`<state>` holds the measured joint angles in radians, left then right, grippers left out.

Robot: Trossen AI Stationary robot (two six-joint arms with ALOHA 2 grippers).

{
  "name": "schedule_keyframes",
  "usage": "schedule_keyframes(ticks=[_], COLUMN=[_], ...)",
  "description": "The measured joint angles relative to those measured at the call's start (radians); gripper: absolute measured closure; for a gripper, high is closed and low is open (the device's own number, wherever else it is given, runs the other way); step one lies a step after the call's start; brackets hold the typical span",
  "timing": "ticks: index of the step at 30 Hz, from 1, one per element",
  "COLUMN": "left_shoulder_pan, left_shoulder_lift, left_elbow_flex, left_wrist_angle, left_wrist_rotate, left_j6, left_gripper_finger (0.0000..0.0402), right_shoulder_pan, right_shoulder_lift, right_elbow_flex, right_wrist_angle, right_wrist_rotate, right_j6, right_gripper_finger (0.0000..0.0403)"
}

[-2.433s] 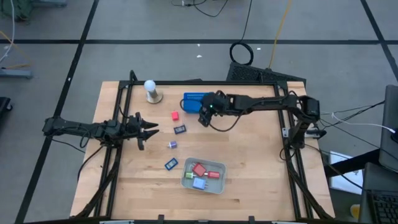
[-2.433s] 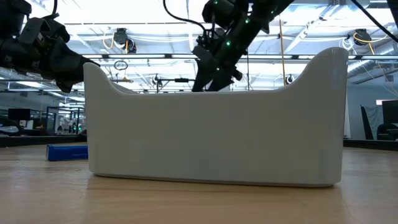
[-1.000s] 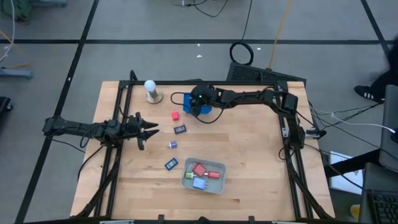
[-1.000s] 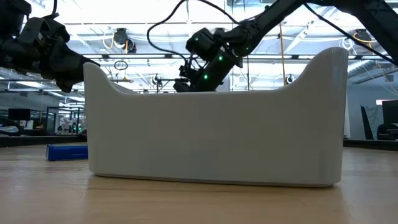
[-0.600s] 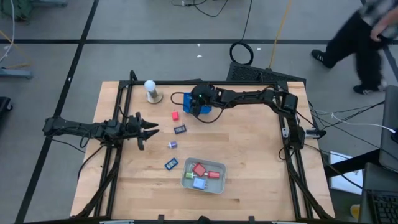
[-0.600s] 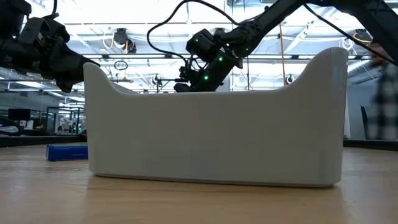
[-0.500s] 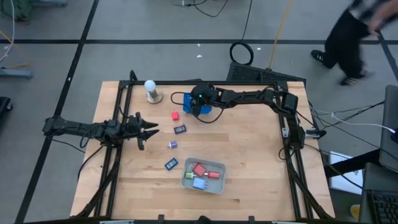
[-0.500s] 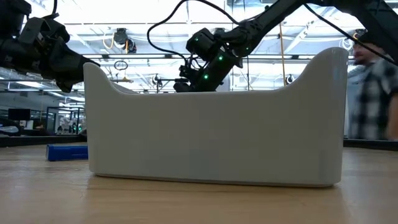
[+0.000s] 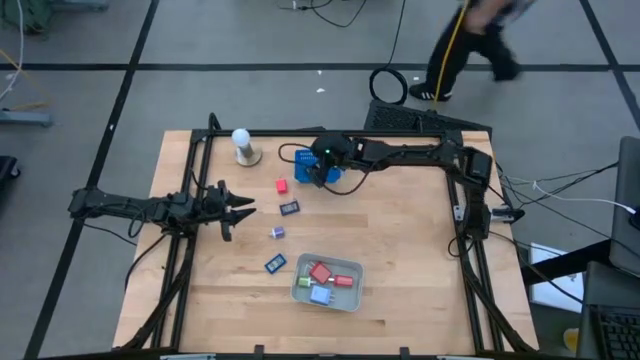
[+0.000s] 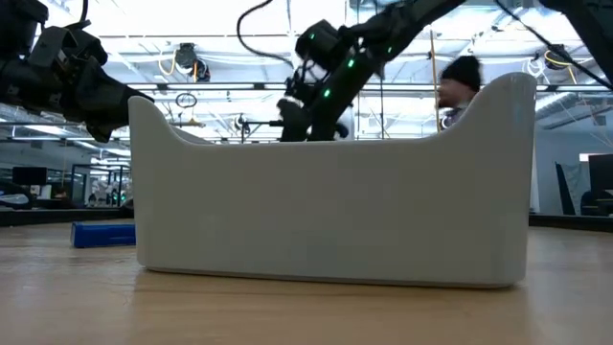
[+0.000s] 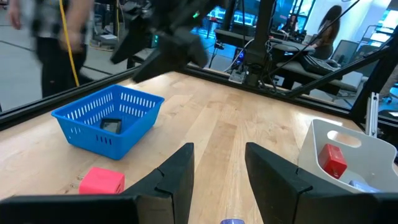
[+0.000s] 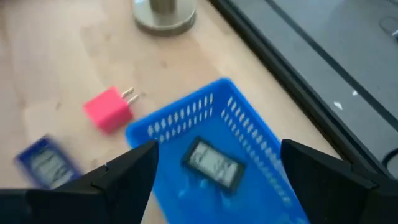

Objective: Pick & Place Office items
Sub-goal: Put the violet digital clock into the blue bin

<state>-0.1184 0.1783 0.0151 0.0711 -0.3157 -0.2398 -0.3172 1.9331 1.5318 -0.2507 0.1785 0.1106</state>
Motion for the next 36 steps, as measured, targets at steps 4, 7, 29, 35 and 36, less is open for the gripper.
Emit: schedule_keyframes(ticks=[4,7,29,35,36], left_shoulder_pan=[0.0,0.0,0.0,0.0,0.0], left_shoulder_lift=[0.0,0.0,0.0,0.0,0.0], left_elbow_flex=[0.0,0.0,0.001,0.001,0.001], left_wrist_angle=[0.0,0.0,0.0,0.0,0.0], left_wrist_rotate=[0.0,0.0,0.0,0.0,0.0], left_j6=[0.0,0.0,0.0,0.0,0.0], left_gripper_finger=[0.0256,0.0256,0.0256,0.0256,0.0256], right_shoulder_pan=[0.027,0.051,0.289,0.342,0.351], right_shoulder_lift=[-0.072,-0.128,-0.453,-0.456,-0.456], right_elbow_flex=[-0.001,0.0,0.0,-0.001,-0.001], right_wrist_angle=[-0.08,-0.101,-0.329,-0.329,-0.328], right_wrist_rotate=[-0.06,-0.09,-0.106,-0.105,-0.105], right_j6=[-0.015,0.0,0.153,0.185,0.196], right_gripper_finger=[0.007,0.0064,0.0053,0.0053,0.0053])
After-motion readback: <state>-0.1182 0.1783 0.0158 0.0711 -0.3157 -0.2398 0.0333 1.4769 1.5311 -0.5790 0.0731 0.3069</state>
